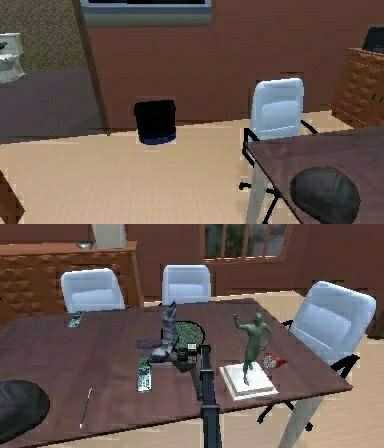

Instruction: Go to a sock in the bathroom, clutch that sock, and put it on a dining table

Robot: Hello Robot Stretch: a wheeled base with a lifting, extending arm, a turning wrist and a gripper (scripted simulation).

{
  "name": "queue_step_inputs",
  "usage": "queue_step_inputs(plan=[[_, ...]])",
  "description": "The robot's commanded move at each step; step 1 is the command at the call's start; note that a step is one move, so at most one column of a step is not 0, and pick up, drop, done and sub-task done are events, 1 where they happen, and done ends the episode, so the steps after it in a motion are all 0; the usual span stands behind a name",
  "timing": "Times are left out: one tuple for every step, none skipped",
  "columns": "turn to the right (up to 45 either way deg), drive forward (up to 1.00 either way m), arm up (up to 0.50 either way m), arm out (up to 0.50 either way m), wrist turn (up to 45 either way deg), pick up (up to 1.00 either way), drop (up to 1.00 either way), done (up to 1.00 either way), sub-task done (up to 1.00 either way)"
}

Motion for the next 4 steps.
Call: queue_step_inputs(plan=[[0.0, 0.00, 0.00, 0.00, 0.0, 0.00, 1.00, 0.00, 0.00], [0.0, 0.00, 0.10, 0.00, 0.0, 0.00, 0.00, 0.00, 0.00], [0.0, 0.00, 0.00, -0.08, 0.0, 0.00, 0.00, 0.00, 0.00], [0.0, 0.00, 0.00, 0.00, 0.0, 0.00, 0.00, 1.00, 0.00]])
